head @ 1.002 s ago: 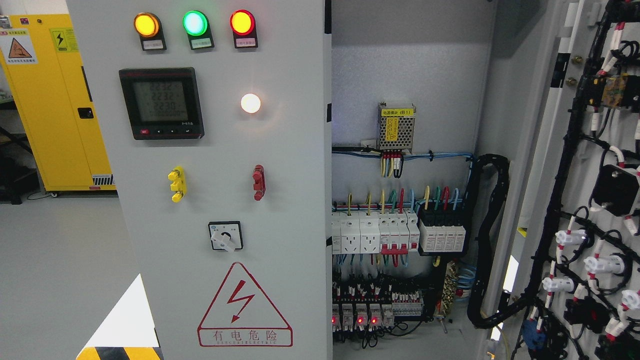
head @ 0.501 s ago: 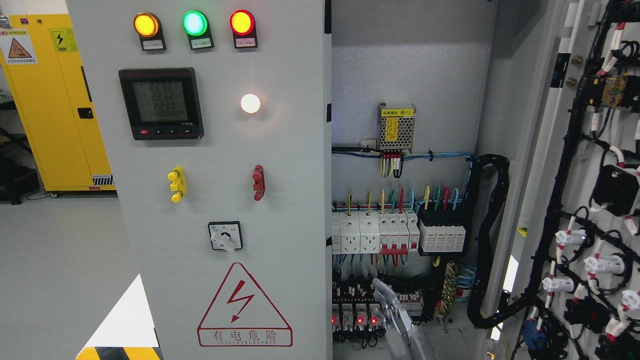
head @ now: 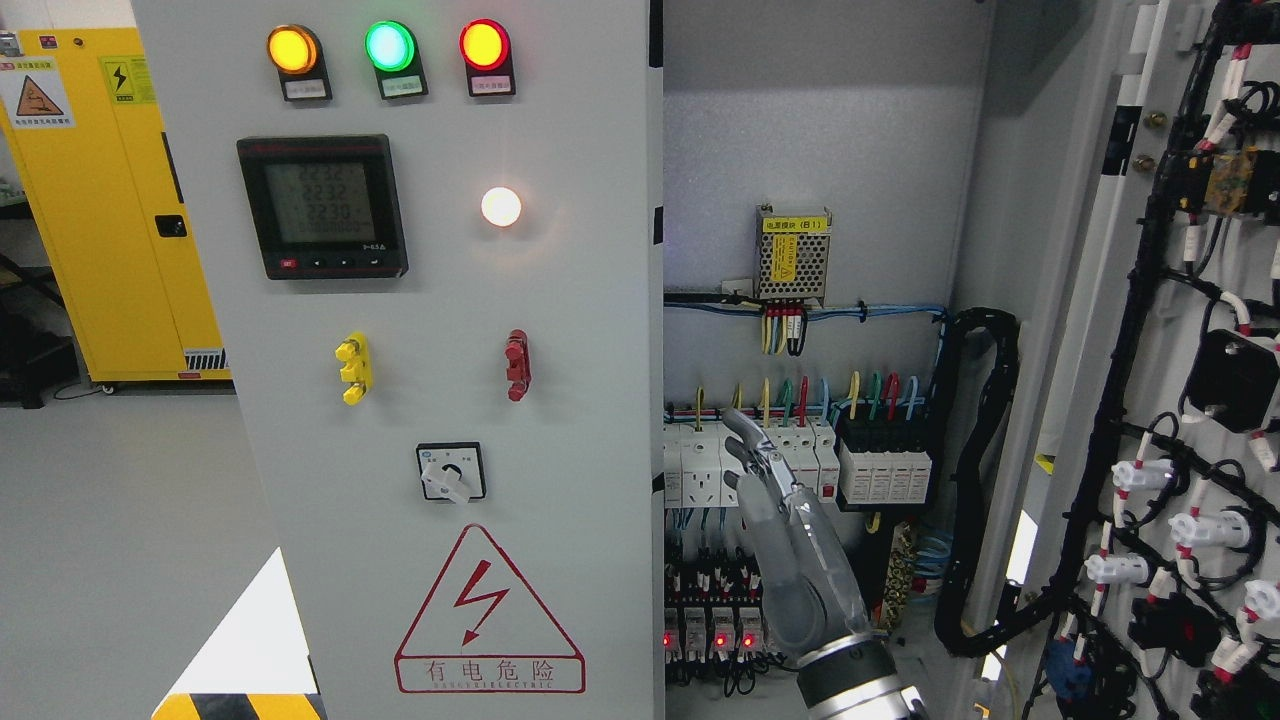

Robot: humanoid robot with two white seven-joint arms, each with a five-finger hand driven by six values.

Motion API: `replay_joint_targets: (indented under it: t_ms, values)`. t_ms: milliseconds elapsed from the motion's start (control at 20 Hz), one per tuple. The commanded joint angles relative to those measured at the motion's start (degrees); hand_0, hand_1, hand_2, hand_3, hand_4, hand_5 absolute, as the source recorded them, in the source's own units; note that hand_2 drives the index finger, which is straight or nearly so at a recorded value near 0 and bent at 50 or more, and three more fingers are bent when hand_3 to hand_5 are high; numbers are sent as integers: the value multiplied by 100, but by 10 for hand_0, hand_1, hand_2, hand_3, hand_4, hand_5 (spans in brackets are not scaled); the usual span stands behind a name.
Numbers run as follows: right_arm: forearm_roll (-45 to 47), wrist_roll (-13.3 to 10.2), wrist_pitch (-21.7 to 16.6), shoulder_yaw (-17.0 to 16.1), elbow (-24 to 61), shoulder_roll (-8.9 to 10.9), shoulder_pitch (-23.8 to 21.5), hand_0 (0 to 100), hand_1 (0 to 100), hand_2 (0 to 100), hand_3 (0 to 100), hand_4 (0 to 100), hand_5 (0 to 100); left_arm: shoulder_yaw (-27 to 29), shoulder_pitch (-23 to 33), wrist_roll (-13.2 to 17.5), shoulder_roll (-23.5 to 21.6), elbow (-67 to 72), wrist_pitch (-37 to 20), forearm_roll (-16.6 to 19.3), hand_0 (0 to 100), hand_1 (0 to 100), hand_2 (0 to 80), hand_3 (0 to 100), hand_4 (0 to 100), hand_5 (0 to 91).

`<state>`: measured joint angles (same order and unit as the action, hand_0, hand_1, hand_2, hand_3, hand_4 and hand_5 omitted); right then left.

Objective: Open door with both hands
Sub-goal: 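Raise the right hand to the inner edge of the indicator-light door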

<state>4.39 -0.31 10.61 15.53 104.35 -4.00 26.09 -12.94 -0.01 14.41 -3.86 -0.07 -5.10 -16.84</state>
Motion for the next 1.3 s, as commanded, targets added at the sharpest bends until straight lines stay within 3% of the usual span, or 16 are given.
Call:
replay_joint_targets:
  t_ms: [0, 401, 601, 851, 901, 1052, 1252]
  values:
    - [1, 22, 125, -209, -1082, -286, 757, 202, 123, 0, 0, 0, 0, -6, 36, 1, 70, 104, 0, 5, 0, 0, 0, 0, 0, 0]
    - [289, 40, 274, -455, -1637, -251, 1205, 201, 123, 0, 0, 0, 0, -6, 36, 1, 78, 104, 0, 5, 0, 0, 0, 0, 0, 0]
    - [624, 49, 678, -455, -1619, -216, 1250, 201, 123, 0, 0, 0, 0, -6, 36, 1, 79, 104, 0, 5, 0, 0, 0, 0, 0, 0]
    - [931, 66, 705, -507, -1654, -207, 1434, 201, 123, 0, 0, 0, 0, -6, 36, 1, 61, 104, 0, 5, 0, 0, 0, 0, 0, 0]
    - [1002, 119, 705, -516, -1655, -207, 1460, 201, 123, 0, 0, 0, 0, -6, 36, 1, 61, 104, 0, 5, 0, 0, 0, 0, 0, 0]
    - [1038, 680, 705, -560, -1698, -93, 1469, 201, 123, 0, 0, 0, 0, -6, 36, 1, 61, 104, 0, 5, 0, 0, 0, 0, 0, 0]
    - [1396, 769, 766, -780, -1804, -5, 1504, 201, 122, 0, 0, 0, 0, 2, 36, 1, 52, 113, 0, -4, 0, 0, 0, 0, 0, 0]
